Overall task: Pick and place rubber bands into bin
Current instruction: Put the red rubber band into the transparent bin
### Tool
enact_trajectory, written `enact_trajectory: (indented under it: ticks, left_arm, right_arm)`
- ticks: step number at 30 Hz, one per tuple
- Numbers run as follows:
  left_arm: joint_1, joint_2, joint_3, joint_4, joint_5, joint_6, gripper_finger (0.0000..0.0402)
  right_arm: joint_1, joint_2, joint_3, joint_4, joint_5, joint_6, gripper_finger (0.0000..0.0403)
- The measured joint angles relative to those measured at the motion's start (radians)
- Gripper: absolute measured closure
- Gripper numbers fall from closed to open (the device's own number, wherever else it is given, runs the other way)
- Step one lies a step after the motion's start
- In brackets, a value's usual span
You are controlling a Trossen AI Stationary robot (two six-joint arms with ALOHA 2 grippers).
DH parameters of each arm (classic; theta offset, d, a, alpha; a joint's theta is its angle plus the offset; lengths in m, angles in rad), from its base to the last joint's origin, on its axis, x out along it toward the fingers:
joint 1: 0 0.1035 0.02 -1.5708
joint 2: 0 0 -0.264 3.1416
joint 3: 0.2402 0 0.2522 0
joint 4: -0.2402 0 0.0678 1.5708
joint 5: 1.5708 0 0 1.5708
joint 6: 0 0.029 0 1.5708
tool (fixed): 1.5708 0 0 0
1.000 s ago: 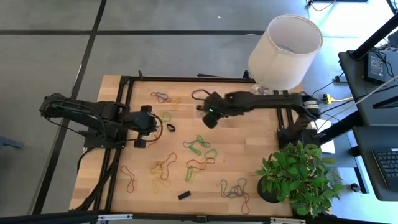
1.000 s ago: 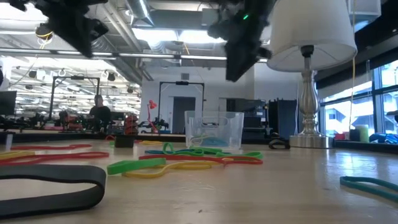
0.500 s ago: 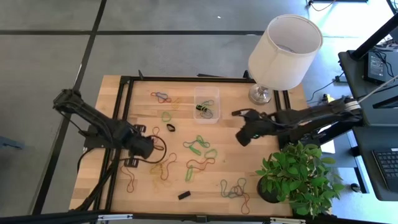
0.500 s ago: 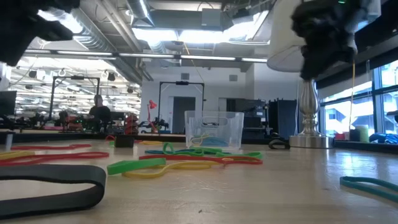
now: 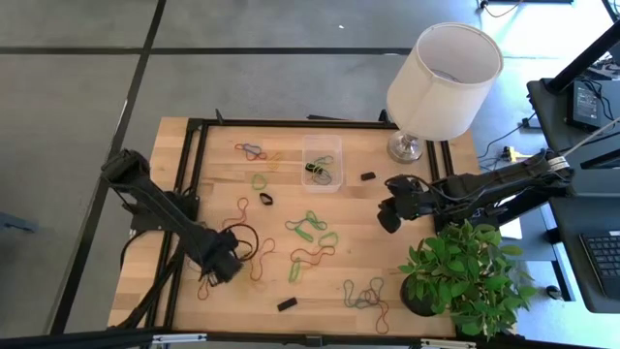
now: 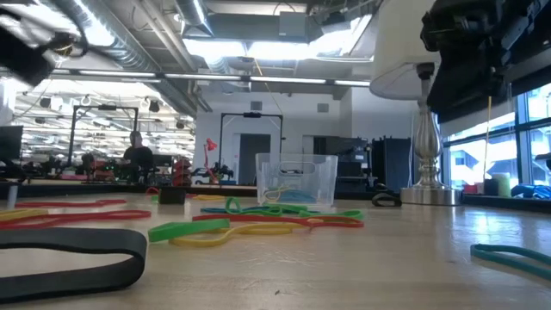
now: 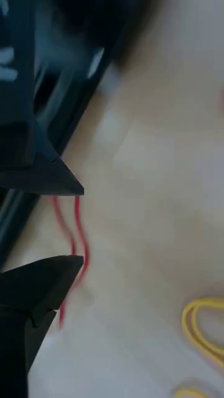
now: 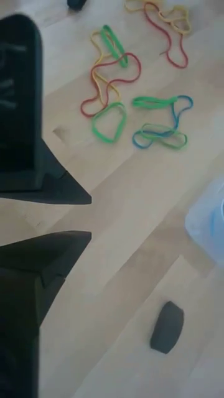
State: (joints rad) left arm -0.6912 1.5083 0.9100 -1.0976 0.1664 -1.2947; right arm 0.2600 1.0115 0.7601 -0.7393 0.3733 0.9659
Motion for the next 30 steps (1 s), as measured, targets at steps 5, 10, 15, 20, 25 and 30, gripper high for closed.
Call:
enact_trajectory:
  ticks: [5,10,15,20,25,30]
  left_arm:
    - [-0.039,0.011,-0.096,0.255,0.069,-0.331,0.0248]
    - [-0.095,0.011,-0.154,0.344,0.054,-0.626,0.0249]
    - [-0.154,0.011,-0.168,0.346,0.060,-0.784,0.0250]
    - [-0.194,0.030,-0.168,0.367,0.031,-0.858,0.0262]
    - [-0.210,0.102,-0.162,0.440,0.053,-0.875,0.0299]
    - [-0.209,0.137,-0.139,0.457,0.076,-0.857,0.0381]
  right_arm:
    - [0.000,0.000,0.000,0.021,0.000,-0.032,0.0320]
    - [0.000,0.000,0.000,0.023,0.000,-0.054,0.0320]
    - [0.000,0.000,0.000,0.026,0.000,-0.061,0.0320]
    - [0.000,0.000,0.000,0.026,0.000,-0.063,0.0320]
    - [-0.001,0.000,0.000,0.033,0.000,-0.084,0.0320]
    - [-0.001,0.000,0.000,0.033,0.000,-0.085,0.0320]
